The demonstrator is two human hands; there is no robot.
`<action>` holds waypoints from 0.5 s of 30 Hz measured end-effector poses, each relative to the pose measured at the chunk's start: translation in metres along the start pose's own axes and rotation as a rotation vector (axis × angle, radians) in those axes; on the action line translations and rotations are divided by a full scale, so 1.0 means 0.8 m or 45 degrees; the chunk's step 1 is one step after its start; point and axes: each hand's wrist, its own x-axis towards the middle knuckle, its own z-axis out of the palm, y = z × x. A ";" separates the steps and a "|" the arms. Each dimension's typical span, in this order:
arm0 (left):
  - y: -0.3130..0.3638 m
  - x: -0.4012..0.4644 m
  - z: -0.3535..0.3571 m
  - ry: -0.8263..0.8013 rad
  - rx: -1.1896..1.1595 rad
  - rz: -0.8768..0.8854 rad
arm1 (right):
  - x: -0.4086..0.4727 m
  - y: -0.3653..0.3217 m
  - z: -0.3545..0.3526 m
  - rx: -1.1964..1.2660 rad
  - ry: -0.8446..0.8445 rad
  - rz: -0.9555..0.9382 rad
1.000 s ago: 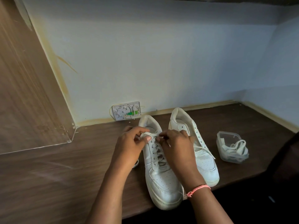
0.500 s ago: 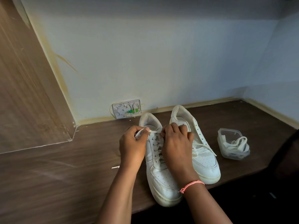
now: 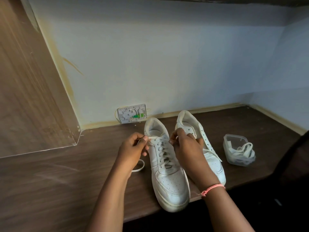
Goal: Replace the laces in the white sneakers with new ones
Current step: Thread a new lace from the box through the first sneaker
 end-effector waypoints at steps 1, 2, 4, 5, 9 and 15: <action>0.000 -0.001 -0.006 -0.015 0.063 -0.009 | 0.001 0.000 -0.013 0.058 -0.078 0.012; 0.001 -0.003 -0.014 -0.027 0.143 -0.022 | 0.002 0.002 -0.027 0.059 -0.158 0.033; 0.001 -0.004 -0.036 -0.085 0.303 -0.071 | 0.000 0.013 -0.059 -0.067 -0.269 0.074; 0.003 -0.005 -0.050 -0.129 0.379 -0.102 | -0.002 0.020 -0.075 -0.109 -0.295 0.097; 0.028 -0.020 -0.087 -0.158 0.428 -0.124 | -0.012 0.032 -0.114 -0.020 -0.314 0.243; 0.095 -0.051 -0.047 -0.244 -0.082 0.074 | -0.022 -0.038 -0.126 0.946 -0.227 0.215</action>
